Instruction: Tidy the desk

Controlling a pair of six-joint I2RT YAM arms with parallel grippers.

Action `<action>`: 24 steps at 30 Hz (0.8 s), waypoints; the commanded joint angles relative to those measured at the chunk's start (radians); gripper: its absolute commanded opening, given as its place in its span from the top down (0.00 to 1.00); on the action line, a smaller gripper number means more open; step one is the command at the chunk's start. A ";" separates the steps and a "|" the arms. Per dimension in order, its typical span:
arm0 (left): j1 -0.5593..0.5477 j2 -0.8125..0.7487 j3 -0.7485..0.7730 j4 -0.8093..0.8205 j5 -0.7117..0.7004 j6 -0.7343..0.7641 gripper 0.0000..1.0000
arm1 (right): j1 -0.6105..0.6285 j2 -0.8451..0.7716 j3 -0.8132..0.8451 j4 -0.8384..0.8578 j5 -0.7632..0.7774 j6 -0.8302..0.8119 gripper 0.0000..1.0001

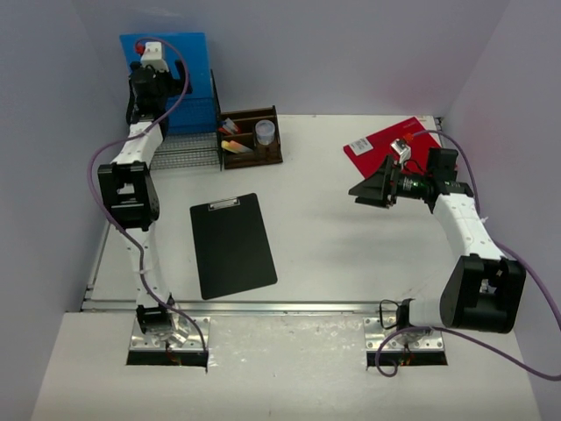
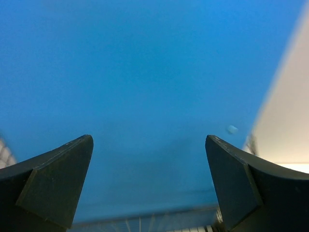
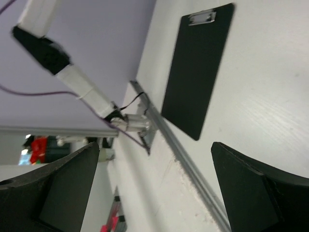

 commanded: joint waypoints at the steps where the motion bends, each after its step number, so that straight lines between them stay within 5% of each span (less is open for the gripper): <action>1: -0.013 -0.327 -0.133 0.152 0.071 0.038 0.00 | 0.005 -0.091 0.030 0.016 0.272 -0.117 0.01; 6: -0.013 -0.512 -0.190 -0.067 0.027 0.130 0.00 | 0.006 -0.111 0.042 0.084 0.600 -0.327 0.01; 9: -0.012 -0.668 -0.348 -0.116 0.001 0.208 0.00 | 0.016 -0.050 0.076 0.133 0.775 -0.426 0.04; 15: -0.013 -0.895 -0.580 -0.260 0.027 0.233 0.00 | 0.181 0.152 0.154 0.335 1.139 -0.686 0.10; 24: -0.011 -1.064 -0.812 -0.332 0.062 0.161 0.00 | 0.332 0.473 0.296 0.525 1.366 -0.925 0.31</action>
